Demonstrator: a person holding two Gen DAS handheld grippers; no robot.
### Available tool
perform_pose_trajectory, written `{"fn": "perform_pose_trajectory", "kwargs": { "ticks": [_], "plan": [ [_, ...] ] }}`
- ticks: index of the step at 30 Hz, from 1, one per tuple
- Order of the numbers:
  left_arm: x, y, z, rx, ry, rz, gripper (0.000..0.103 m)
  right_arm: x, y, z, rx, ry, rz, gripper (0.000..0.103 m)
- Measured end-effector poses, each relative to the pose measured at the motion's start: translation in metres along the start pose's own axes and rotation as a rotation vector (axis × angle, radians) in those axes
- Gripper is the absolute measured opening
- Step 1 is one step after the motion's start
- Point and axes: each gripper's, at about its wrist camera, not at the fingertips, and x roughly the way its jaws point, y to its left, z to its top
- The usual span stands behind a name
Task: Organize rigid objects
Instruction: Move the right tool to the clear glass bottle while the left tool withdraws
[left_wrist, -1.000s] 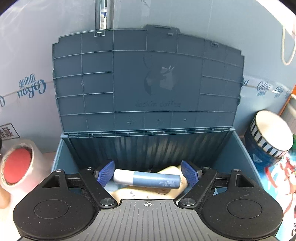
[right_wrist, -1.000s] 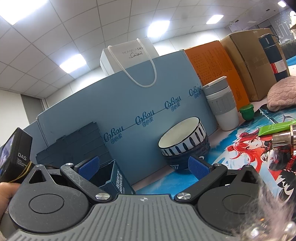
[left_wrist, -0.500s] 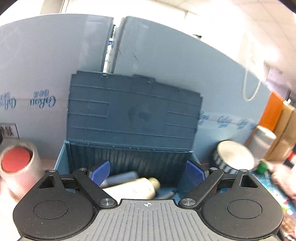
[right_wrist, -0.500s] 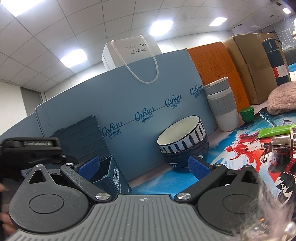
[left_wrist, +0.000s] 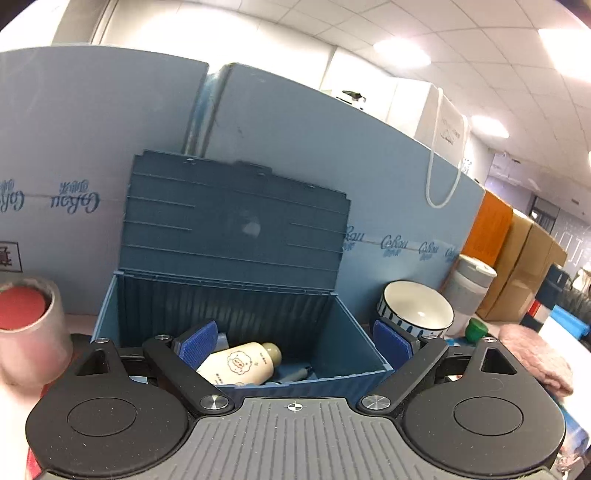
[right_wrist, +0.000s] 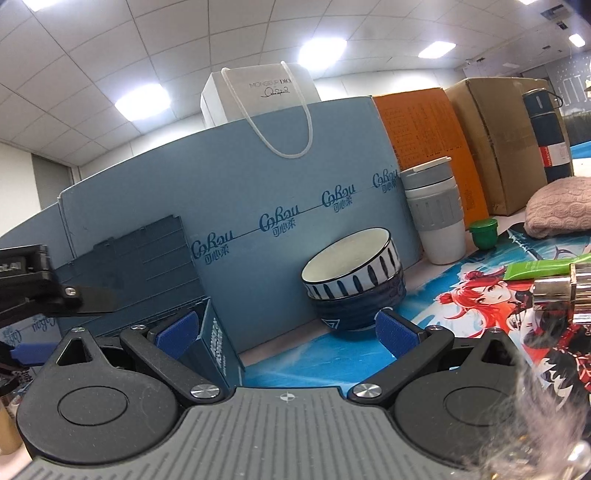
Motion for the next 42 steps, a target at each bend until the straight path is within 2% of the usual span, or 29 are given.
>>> {"fn": "perform_pose_trajectory", "kwargs": {
  "ticks": [5,11,15,20,27,29,33,36,38,42],
  "plan": [
    [-0.014,0.010,0.004,-0.067,-0.070,0.016,0.096,-0.001,0.001,0.000,-0.014,-0.001,-0.024,0.103],
    [-0.026,0.014,0.010,-0.095,-0.103,-0.027,0.101,-0.003,0.005,0.002,-0.062,0.000,-0.070,0.103],
    [-0.029,0.010,0.011,-0.080,-0.110,-0.049,0.102,-0.010,0.004,0.009,-0.072,-0.001,-0.067,0.103],
    [-0.022,-0.002,0.007,-0.039,-0.072,-0.075,0.103,-0.022,-0.001,0.026,-0.113,0.014,-0.025,0.103],
    [-0.017,-0.009,0.002,-0.012,-0.037,-0.108,0.103,-0.034,-0.024,0.055,-0.228,0.019,-0.103,0.103],
    [-0.016,-0.011,0.001,0.001,-0.026,-0.123,0.103,-0.033,-0.033,0.063,-0.272,0.041,-0.118,0.103],
    [-0.015,-0.015,-0.002,0.017,-0.015,-0.132,0.103,-0.023,-0.054,0.075,-0.356,0.094,-0.233,0.103],
    [-0.013,-0.017,-0.004,0.024,-0.006,-0.137,0.103,-0.015,-0.073,0.079,-0.436,0.151,-0.258,0.103],
    [-0.012,-0.018,-0.004,0.023,-0.003,-0.139,0.103,-0.009,-0.086,0.080,-0.504,0.213,-0.223,0.103],
    [-0.012,-0.018,-0.005,0.023,0.000,-0.144,0.103,-0.001,-0.112,0.076,-0.637,0.419,-0.011,0.103]
  ]
}}
